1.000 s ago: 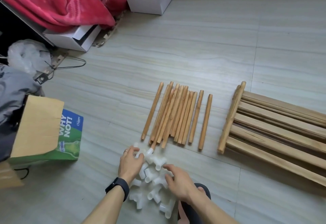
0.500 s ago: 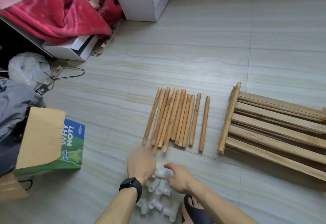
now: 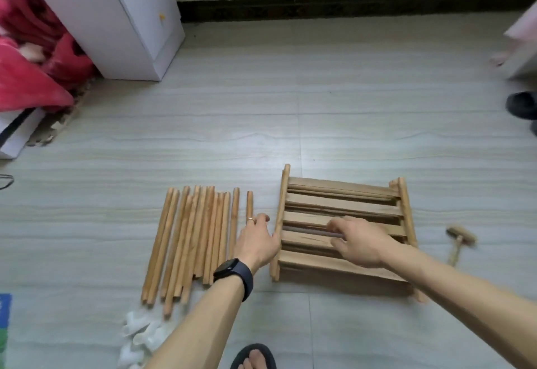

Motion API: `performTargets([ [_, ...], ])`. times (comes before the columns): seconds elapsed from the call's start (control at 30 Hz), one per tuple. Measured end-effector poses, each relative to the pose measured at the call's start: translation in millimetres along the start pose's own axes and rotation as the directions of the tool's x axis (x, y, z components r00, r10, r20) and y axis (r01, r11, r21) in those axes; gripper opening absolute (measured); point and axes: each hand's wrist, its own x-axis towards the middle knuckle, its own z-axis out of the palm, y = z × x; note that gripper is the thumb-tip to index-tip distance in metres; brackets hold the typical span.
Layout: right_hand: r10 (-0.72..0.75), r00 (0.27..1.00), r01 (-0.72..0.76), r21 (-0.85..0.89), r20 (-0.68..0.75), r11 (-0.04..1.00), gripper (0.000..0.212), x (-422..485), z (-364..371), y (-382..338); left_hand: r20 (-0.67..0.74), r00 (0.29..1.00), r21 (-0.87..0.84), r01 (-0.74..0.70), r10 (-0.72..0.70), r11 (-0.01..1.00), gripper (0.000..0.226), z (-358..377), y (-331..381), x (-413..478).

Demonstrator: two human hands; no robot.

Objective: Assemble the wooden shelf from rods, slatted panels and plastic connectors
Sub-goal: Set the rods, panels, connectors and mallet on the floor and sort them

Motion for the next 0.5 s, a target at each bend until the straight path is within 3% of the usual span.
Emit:
performTargets([
  [0.07,0.201,0.971,-0.176,0.184,-0.126,0.967,0.047,-16,6,46,0.063,0.997,-0.102,0.058,-0.052,0.993,0.063,14,12,8],
  [0.13,0.445,0.873,-0.344,0.393,-0.201,0.853,0.055,-31,21,85,0.121,0.987,-0.175,0.123,-0.103,0.977,0.069,28,17,15],
  [0.2,0.627,0.769,-0.461,0.569,-0.128,0.681,0.063,-44,41,115,0.156,0.978,-0.205,0.172,-0.141,0.963,0.065,40,17,23],
  [0.3,0.680,0.731,-0.526,0.675,0.049,0.517,0.071,-55,77,142,0.106,0.979,-0.226,0.192,-0.172,0.955,0.053,55,15,30],
  [0.43,0.659,0.750,-0.517,0.675,0.061,0.526,0.045,-57,100,156,0.048,0.988,-0.227,0.152,-0.145,0.962,0.044,66,22,32],
  [0.5,0.690,0.723,-0.520,0.678,0.026,0.519,0.043,-58,102,166,0.082,0.991,-0.231,0.123,-0.107,0.965,0.045,73,32,33],
])
